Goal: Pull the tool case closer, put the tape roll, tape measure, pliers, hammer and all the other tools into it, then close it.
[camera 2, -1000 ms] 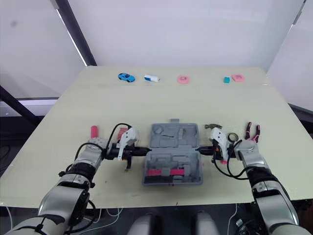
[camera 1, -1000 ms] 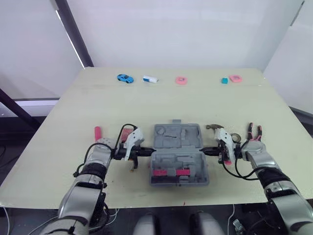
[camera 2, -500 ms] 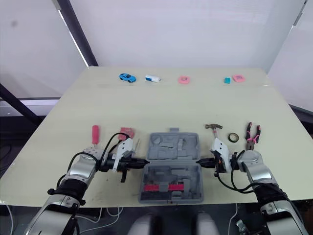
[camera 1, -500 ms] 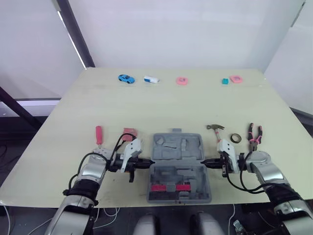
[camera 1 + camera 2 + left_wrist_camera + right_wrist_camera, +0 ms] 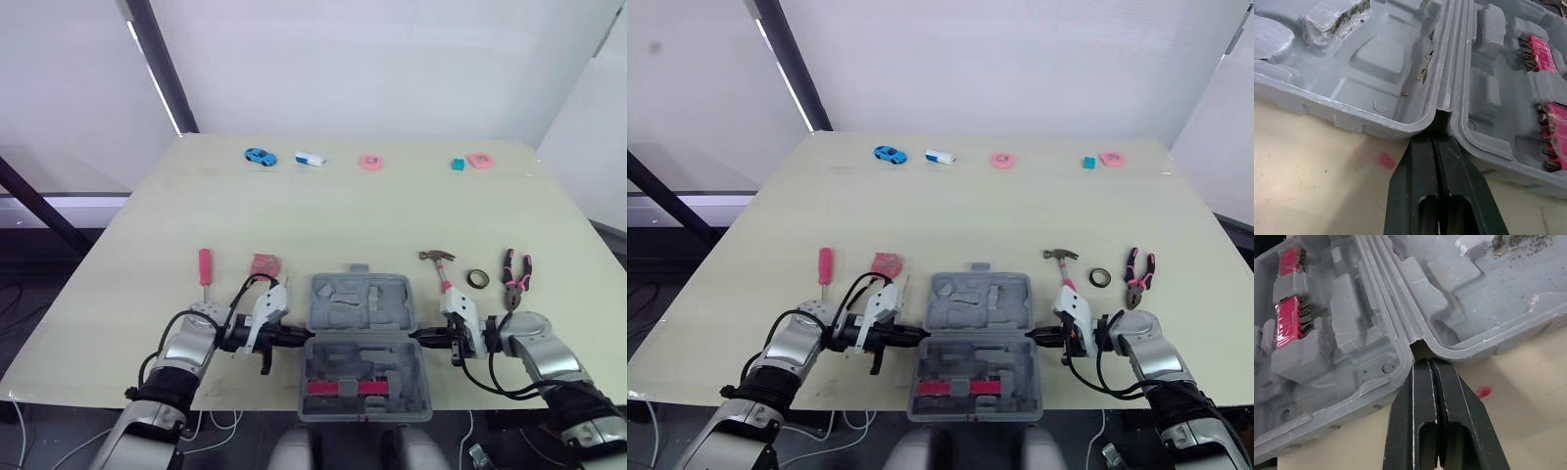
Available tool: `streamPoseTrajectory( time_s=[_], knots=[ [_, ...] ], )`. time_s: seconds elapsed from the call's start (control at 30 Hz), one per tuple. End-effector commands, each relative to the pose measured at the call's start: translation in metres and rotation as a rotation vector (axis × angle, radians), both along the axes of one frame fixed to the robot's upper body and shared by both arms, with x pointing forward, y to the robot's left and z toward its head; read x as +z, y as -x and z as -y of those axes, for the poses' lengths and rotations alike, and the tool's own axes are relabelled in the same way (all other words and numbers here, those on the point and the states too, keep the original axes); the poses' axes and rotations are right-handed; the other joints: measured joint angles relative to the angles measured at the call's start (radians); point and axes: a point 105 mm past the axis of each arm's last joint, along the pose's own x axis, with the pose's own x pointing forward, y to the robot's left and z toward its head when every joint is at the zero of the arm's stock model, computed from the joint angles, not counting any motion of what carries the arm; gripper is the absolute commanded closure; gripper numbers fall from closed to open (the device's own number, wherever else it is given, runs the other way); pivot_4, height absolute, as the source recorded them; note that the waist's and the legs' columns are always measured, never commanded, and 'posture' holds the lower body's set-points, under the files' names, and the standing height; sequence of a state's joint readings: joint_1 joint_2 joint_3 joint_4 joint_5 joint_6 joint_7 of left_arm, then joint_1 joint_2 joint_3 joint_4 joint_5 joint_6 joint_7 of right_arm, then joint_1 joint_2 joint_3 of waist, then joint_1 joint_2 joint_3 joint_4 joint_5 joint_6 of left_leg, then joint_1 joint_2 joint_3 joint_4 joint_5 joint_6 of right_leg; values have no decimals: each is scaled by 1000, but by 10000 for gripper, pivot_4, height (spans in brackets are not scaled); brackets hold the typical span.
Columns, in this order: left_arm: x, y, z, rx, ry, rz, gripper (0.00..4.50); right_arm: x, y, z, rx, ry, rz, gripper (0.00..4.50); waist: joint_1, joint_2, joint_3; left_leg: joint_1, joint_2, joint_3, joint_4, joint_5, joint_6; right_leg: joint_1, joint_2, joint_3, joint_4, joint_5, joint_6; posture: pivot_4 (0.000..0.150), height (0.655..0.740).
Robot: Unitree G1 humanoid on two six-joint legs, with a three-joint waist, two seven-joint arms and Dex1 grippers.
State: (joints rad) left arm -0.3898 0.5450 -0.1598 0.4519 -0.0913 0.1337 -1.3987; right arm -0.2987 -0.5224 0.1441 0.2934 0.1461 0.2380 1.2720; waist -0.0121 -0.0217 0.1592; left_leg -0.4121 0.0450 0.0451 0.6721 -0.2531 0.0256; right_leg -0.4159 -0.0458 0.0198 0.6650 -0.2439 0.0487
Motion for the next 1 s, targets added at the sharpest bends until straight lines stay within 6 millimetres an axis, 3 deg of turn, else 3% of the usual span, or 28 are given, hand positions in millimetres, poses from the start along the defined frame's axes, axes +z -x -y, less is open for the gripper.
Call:
streamPoseTrajectory(
  time_s=[0.03,1.0],
  knots=[
    [-5,8,4,-39,-13,-27,44284,6,4,-5,23,-26,9,45000,0,0,0,0,0,0,0,0,0,0,0,0,0,0,0,1500,7400],
    [-13,35,3,-118,-40,-114,44284,-8,29,-1,47,5,-77,45000,1,0,-1,0,0,0,0,0,0,1,0,0,0,0,0,1500,7400]
  ],
)
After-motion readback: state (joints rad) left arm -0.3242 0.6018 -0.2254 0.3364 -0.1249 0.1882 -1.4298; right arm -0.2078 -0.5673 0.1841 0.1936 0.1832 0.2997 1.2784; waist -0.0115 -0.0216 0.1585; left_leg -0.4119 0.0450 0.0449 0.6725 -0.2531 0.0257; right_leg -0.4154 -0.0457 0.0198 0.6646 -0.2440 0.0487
